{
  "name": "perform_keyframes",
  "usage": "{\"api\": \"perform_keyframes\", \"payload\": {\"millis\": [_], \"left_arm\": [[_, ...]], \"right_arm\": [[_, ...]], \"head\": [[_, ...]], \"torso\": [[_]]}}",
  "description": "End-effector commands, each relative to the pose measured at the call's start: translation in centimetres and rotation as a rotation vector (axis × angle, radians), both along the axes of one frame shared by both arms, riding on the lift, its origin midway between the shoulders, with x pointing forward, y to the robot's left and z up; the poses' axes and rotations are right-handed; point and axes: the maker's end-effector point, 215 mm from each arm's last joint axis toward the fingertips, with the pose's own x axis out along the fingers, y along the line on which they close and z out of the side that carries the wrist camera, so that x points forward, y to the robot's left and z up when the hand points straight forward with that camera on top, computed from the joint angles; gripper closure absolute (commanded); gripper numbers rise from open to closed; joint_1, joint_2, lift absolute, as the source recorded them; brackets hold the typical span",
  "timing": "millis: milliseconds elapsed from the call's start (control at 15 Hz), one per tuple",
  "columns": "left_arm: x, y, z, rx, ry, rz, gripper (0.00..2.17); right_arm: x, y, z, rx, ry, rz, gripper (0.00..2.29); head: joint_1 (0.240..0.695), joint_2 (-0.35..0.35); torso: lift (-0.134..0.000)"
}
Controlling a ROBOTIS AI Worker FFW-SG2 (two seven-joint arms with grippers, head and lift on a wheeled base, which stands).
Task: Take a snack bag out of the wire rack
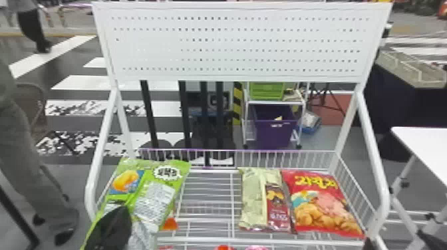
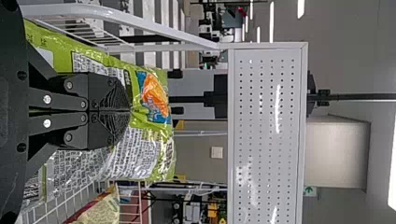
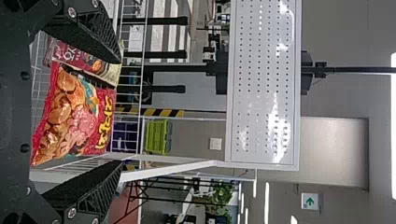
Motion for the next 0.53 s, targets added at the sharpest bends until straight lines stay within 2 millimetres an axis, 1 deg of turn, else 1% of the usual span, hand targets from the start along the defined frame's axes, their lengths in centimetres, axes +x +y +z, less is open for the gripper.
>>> {"api": "perform_keyframes", "payload": {"millis": [0,467], "left_arm": [[0.01,0.06,0.02,0.001,0.000,0.001,1.66],[0.04,-0.01,0.06,0.000,-0.001,0.000,1.66]], "right_arm": [[-0.01,0.03,0.12,0.000,-0.002,0.000,0.13],[-0.07,0.07,-0.21,0.002,0.006,0.001,0.13]], "head": [[0.499,0.000],[0.499,0.000]], "torso": [[0.000],[0.000]]}}
